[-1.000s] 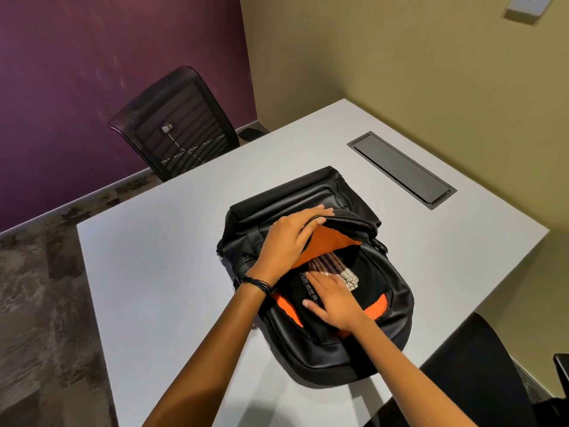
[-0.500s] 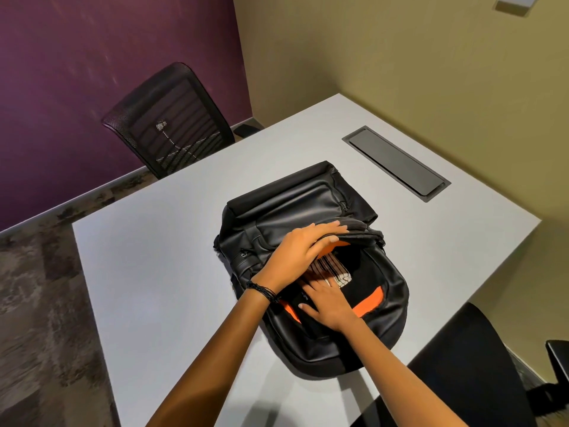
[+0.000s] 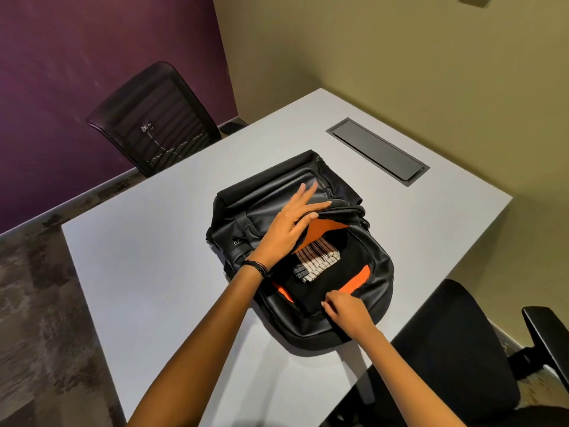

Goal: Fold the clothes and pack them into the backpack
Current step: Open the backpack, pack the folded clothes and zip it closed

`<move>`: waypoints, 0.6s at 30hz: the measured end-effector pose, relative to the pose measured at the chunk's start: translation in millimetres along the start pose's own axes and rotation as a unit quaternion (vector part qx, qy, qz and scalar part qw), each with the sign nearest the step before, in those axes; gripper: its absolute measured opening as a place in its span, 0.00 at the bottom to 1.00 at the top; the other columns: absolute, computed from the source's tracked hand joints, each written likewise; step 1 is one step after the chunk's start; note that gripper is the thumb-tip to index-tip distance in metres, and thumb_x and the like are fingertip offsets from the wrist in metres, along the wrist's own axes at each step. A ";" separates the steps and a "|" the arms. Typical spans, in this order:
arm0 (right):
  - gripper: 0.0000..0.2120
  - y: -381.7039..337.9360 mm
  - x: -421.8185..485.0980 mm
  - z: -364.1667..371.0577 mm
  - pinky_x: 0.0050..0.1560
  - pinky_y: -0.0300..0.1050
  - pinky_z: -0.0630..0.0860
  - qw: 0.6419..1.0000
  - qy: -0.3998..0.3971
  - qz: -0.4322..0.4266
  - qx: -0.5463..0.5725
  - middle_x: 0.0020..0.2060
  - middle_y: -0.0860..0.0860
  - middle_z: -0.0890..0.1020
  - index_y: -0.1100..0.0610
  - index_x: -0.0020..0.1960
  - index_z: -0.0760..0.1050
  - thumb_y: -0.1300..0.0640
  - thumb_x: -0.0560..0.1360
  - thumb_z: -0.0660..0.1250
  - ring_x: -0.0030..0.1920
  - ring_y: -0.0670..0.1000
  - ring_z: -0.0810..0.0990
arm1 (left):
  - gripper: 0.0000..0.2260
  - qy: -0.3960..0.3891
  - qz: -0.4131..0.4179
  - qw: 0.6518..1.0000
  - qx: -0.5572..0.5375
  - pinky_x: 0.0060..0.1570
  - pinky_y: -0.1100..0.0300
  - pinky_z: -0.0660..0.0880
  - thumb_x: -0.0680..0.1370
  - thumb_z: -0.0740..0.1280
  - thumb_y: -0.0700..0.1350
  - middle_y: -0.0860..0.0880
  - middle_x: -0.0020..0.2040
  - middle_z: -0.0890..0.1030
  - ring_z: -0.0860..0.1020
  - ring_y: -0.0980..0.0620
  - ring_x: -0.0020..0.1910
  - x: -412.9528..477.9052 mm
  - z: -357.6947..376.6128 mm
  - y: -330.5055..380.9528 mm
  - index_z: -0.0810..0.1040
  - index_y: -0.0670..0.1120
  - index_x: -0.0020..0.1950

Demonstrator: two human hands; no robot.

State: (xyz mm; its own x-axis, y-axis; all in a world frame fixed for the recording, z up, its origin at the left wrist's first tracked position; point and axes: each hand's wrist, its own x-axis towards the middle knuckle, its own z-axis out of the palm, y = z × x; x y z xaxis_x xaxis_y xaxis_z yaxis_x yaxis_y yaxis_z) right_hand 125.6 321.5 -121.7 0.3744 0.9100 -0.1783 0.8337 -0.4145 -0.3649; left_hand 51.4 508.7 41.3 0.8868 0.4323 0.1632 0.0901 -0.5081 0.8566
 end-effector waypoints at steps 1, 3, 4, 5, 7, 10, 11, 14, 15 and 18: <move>0.11 -0.3 -2.7 0.5 0.39 0.47 0.66 1.000 -0.005 0.009 0.004 0.45 0.55 0.79 0.59 0.47 0.72 0.52 0.79 0.58 0.47 0.57 0.77 | 0.15 0.002 0.001 1.000 0.003 0.73 0.59 0.50 0.82 0.57 0.46 0.60 0.74 0.58 0.49 0.59 0.76 0.1 1.2 -0.7 0.72 0.53 0.67; 0.09 -1.2 -6.9 0.3 0.39 0.47 0.67 1.000 -0.003 0.023 0.019 0.46 0.54 0.79 0.58 0.48 0.72 0.52 0.78 0.59 0.49 0.56 0.78 | 0.15 0.004 -0.005 1.000 0.000 0.74 0.56 0.50 0.82 0.57 0.46 0.61 0.74 0.57 0.49 0.59 0.76 0.1 2.9 -1.7 0.72 0.53 0.68; 0.09 -2.5 -8.1 -0.5 0.41 0.47 0.69 1.000 0.000 0.024 0.019 0.47 0.53 0.80 0.58 0.48 0.72 0.51 0.78 0.60 0.50 0.56 0.78 | 0.15 0.003 -0.010 1.000 0.000 0.74 0.56 0.50 0.82 0.57 0.46 0.61 0.74 0.57 0.49 0.59 0.76 0.1 3.4 -2.0 0.72 0.53 0.68; 0.09 -4.1 -8.7 -2.2 0.44 0.48 0.70 1.000 0.000 0.021 0.013 0.48 0.53 0.80 0.57 0.49 0.73 0.51 0.77 0.61 0.51 0.55 0.78 | 0.15 0.000 -0.014 1.000 0.003 0.74 0.56 0.50 0.82 0.57 0.46 0.61 0.74 0.58 0.49 0.60 0.76 0.2 3.9 -2.7 0.72 0.53 0.68; 0.10 -5.9 -9.4 -5.5 0.49 0.49 0.70 0.999 -0.016 0.006 -0.027 0.49 0.54 0.81 0.58 0.51 0.74 0.51 0.77 0.63 0.52 0.57 0.78 | 0.15 -0.005 -0.018 1.000 0.008 0.73 0.57 0.50 0.82 0.57 0.46 0.61 0.74 0.59 0.49 0.61 0.75 -0.7 5.2 -3.4 0.72 0.52 0.68; 0.09 -7.0 -8.0 -8.2 0.50 0.49 0.68 0.996 -0.029 -0.024 -0.076 0.48 0.54 0.80 0.56 0.52 0.77 0.52 0.76 0.64 0.51 0.57 0.77 | 0.15 -0.006 -0.021 1.000 0.009 0.72 0.59 0.51 0.82 0.56 0.46 0.58 0.75 0.60 0.50 0.63 0.74 -2.1 6.2 -2.8 0.72 0.52 0.68; 0.06 -8.7 -8.3 -8.6 0.46 0.47 0.68 0.994 -0.023 -0.034 -0.098 0.44 0.52 0.80 0.54 0.50 0.79 0.54 0.74 0.67 0.48 0.56 0.78 | 0.15 -0.007 -0.023 1.000 0.011 0.72 0.60 0.51 0.82 0.56 0.46 0.57 0.75 0.61 0.50 0.63 0.74 -3.1 6.8 -2.5 0.72 0.52 0.68; 0.12 -14.8 -9.2 -5.1 0.31 0.39 0.63 0.983 -0.024 -0.042 -0.176 0.27 0.45 0.73 0.47 0.30 0.79 0.57 0.55 0.81 0.29 0.47 0.75 | 0.15 -0.012 -0.028 0.999 0.015 0.72 0.60 0.51 0.82 0.56 0.47 0.56 0.75 0.63 0.52 0.61 0.75 -7.2 9.8 -0.7 0.72 0.53 0.68; 0.14 -13.8 -7.8 -5.1 0.29 0.37 0.63 0.983 -0.026 -0.037 -0.177 0.25 0.44 0.71 0.47 0.27 0.77 0.57 0.51 0.81 0.26 0.46 0.73 | 0.15 -0.016 -0.030 0.999 0.012 0.72 0.60 0.51 0.82 0.56 0.47 0.56 0.74 0.64 0.52 0.59 0.75 -8.4 10.8 -0.5 0.72 0.54 0.68; 0.13 -17.3 -9.9 -17.9 0.33 0.40 0.64 0.983 -0.036 -0.050 -0.172 0.30 0.47 0.73 0.49 0.29 0.74 0.62 0.57 0.77 0.30 0.49 0.74 | 0.15 -0.050 -0.032 0.998 0.017 0.73 0.59 0.53 0.82 0.56 0.47 0.56 0.74 0.65 0.54 0.60 0.75 -15.0 14.8 -2.0 0.71 0.55 0.68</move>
State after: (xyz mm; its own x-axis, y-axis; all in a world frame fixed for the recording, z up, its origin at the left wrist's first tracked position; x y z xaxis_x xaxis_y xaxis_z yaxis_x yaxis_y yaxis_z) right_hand 114.7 319.9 -97.4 0.2638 0.9376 -0.2264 0.9575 -0.2830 -0.0563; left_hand 44.6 492.3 29.9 0.9191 0.3897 0.0577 0.1621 -0.5077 0.8462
